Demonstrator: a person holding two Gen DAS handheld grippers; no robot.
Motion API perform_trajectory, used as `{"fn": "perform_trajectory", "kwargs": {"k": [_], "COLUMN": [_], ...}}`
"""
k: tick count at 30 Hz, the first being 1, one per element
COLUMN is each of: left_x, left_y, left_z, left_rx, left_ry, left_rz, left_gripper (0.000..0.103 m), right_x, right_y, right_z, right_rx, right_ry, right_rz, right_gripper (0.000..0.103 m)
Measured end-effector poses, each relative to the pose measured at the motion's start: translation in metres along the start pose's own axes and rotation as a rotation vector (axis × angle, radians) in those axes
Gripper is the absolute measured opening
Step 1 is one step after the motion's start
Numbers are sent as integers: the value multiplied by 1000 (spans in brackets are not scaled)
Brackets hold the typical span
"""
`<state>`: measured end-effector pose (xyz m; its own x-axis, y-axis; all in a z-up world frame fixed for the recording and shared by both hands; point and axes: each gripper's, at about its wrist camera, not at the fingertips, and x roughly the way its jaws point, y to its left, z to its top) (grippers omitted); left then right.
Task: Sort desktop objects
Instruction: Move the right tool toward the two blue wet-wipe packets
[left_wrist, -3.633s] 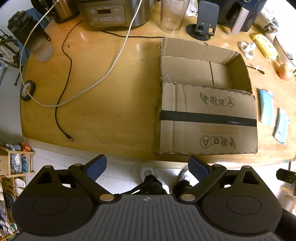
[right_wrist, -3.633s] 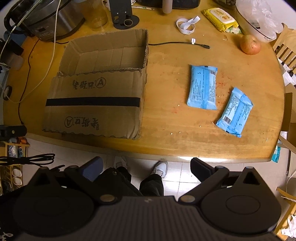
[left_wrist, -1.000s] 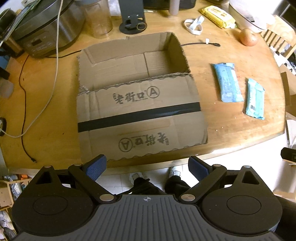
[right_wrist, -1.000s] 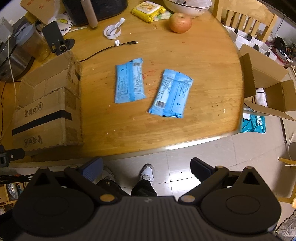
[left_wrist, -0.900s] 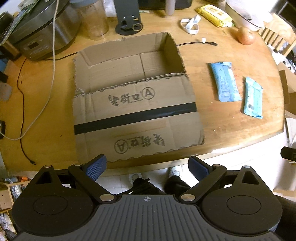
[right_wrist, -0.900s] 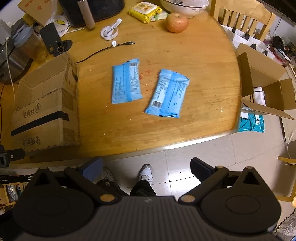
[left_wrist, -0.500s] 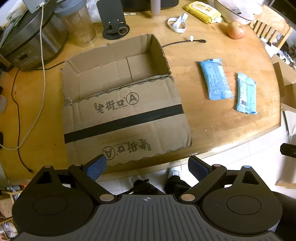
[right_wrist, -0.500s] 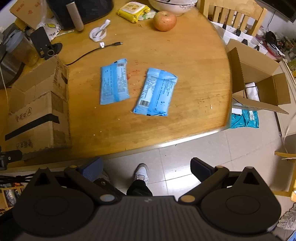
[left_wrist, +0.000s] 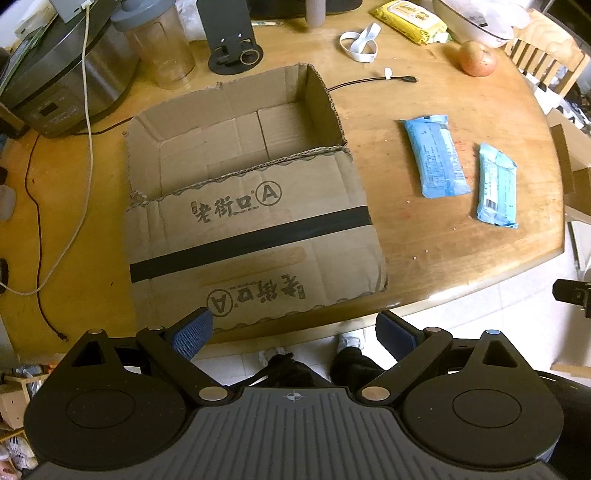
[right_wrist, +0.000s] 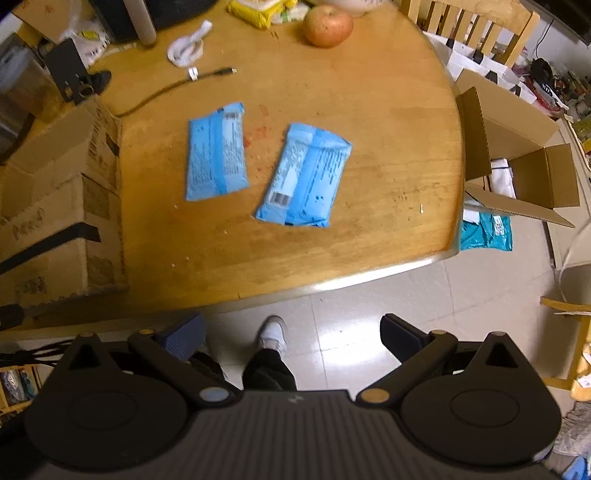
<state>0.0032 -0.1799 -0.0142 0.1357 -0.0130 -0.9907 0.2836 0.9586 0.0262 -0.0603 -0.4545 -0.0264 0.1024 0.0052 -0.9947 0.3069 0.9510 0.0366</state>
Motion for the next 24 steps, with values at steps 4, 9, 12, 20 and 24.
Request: {"fn": "perform_trajectory", "kwargs": {"k": [4,9,12,20,24], "left_x": [2,3,4,3,3], "left_y": [5,10,13,20,22], "left_z": [0,0,0,2,3], "left_rx": [-13,-28,-35,-53,-55], "left_ry": [10,18,19,13,9], "left_rz": [2,2,3,6,0], "left_gripper": [97,97,97,97,97], "right_x": [6,13,17,25,30], "right_y": [1,2,0,7,7], "right_z": [5,10,12,28,34], "right_rx": [3,8,17,12,15], "right_ry": [16,37,37,36,41], "right_rz": [-5,-10,-10,-14,-20], "right_gripper": [103,103,103,103,103]}}
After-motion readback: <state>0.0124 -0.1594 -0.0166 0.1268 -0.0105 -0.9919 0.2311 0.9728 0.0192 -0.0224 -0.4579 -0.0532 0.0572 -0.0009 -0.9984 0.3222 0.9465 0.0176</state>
